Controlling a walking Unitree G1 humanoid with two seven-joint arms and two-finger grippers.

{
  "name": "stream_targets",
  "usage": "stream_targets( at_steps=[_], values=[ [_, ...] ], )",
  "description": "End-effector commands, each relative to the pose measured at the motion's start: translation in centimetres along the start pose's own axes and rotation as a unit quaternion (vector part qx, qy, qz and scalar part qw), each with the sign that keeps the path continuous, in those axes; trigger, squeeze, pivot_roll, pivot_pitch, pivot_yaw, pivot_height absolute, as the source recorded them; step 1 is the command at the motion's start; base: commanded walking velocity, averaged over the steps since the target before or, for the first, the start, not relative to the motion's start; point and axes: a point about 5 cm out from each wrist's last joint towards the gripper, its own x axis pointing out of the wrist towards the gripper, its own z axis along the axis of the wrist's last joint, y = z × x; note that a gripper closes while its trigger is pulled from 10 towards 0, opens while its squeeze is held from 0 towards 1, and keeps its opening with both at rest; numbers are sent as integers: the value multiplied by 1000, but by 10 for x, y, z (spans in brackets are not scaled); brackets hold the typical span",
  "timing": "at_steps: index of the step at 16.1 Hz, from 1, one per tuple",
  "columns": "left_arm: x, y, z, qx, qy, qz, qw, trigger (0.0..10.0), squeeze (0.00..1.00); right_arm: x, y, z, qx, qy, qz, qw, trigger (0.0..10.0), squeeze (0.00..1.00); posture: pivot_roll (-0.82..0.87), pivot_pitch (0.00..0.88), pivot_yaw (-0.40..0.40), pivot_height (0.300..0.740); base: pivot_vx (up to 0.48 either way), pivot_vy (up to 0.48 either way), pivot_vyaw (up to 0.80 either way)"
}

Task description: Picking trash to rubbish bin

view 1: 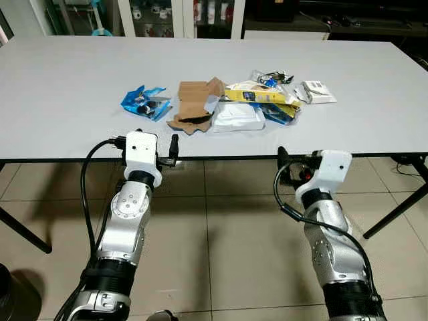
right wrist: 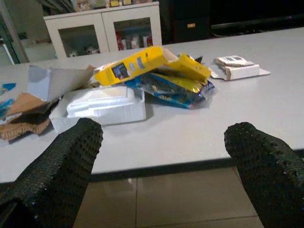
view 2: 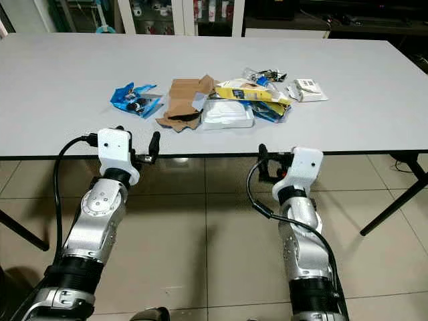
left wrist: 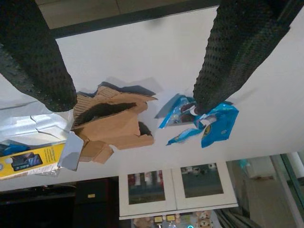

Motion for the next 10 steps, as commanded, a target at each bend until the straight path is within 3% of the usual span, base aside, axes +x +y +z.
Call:
stream_targets(
  at_steps=[1, 6, 10],
  values=[
    [1, -3, 3, 8, -4, -5, 1000, 10000, 0, 1, 1, 2, -2, 2, 9, 1000, 10000, 0, 6, 53, -18, 740, 0, 0, 0],
    [3, -3, 4, 8, -6, -10, 1000, 10000, 0, 1, 3, 1, -1, 0, 10, 1000, 10000, 0, 4, 46, -10, 740, 0, 0, 0],
    [5, -4, 5, 7, -8, -11, 1000, 10000, 0, 2, 2, 3, -1, -2, 8, 1000, 10000, 0, 1, 48, -11, 740, 302, 0, 0]
  ],
)
